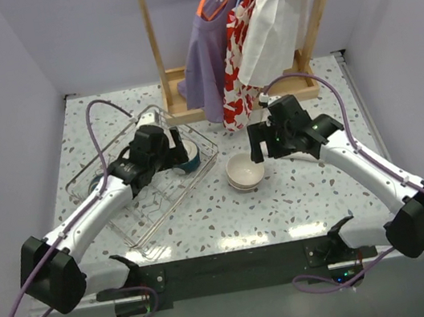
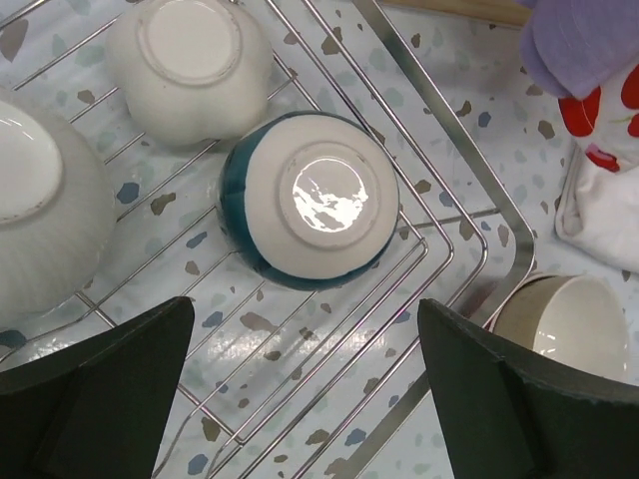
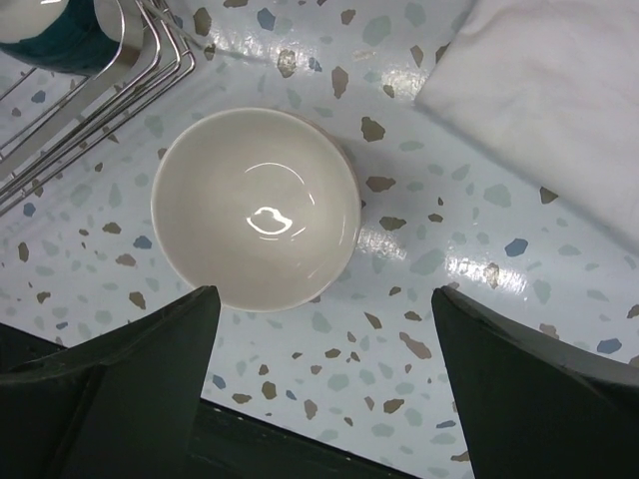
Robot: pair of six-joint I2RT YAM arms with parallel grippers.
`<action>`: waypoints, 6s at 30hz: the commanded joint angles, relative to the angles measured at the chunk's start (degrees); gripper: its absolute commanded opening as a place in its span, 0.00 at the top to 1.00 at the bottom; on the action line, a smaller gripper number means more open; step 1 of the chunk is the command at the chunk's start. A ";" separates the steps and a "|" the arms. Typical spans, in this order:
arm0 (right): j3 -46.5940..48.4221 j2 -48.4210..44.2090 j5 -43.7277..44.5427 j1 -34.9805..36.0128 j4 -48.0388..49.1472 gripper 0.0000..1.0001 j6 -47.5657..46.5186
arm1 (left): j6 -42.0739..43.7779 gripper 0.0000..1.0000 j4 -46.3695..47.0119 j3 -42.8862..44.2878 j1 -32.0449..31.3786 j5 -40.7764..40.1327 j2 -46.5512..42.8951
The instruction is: Unload the bowls from the dish rack
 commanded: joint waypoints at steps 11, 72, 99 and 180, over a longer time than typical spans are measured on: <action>-4.41 -5.52 -2.93 -0.10 2.38 0.08 0.18 | -5.21 0.00 -2.26 3.44 10.39 0.19 -0.08; -4.41 -4.99 -4.86 -0.10 2.38 0.07 -1.66 | 53.50 0.00 -14.33 13.73 -6.75 -35.14 20.30; -3.98 -3.93 -6.01 -0.10 2.47 0.07 -1.93 | 61.77 0.00 -0.98 0.90 -3.06 -32.87 16.87; -4.06 -3.85 -6.89 -0.10 3.61 0.07 -0.61 | 51.14 0.07 1.84 3.62 -4.73 -51.15 21.55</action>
